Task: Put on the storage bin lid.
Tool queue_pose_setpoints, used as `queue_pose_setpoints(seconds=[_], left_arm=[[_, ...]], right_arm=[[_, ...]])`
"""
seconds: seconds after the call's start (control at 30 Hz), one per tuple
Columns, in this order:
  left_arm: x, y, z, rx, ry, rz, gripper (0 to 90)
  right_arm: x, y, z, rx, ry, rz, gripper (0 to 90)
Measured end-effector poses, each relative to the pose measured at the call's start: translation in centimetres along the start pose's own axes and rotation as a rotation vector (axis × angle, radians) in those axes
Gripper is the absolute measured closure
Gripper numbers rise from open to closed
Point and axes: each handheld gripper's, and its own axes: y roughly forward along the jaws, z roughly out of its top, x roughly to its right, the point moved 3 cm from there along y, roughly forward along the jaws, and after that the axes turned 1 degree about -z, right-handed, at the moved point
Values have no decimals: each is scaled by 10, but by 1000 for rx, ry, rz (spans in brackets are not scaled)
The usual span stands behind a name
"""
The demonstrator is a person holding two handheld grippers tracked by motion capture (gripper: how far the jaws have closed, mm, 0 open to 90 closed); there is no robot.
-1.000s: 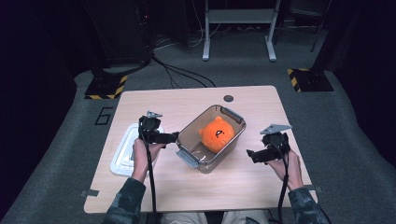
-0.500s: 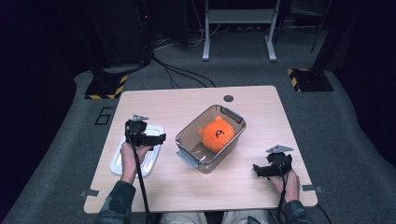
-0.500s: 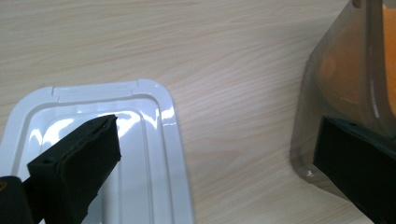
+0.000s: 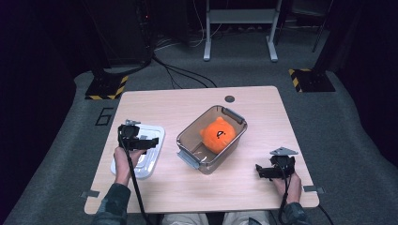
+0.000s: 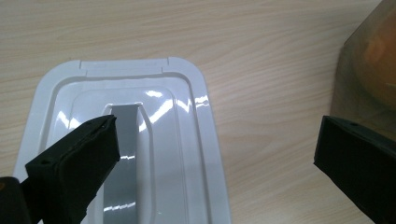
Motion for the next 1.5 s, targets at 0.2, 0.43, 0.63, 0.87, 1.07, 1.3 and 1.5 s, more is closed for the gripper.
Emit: queue_pose_setpoints(seconds=[0.2,0.43,0.63,0.87,1.07,1.3,1.5], left_arm=[[-16,13,-8,-40,7,42,0],[-38,36,-24,-101,-55,63,1],[-43,42,-31,-129,-47,96,292],[-50,45,-40,-123,-58,96,474],[-54,43,-44,-98,-39,120,652],[-55,41,-44,-95,-36,116,664],[-53,37,-42,-84,-38,110,664]], right_arm=[[0,0,0,0,-1,2,0],[0,0,0,1,-4,4,0],[0,0,0,1,-5,7,2],[0,0,0,6,-8,7,8],[0,0,0,5,-5,8,10],[0,0,0,5,-7,9,10],[0,0,0,6,-8,10,12]])
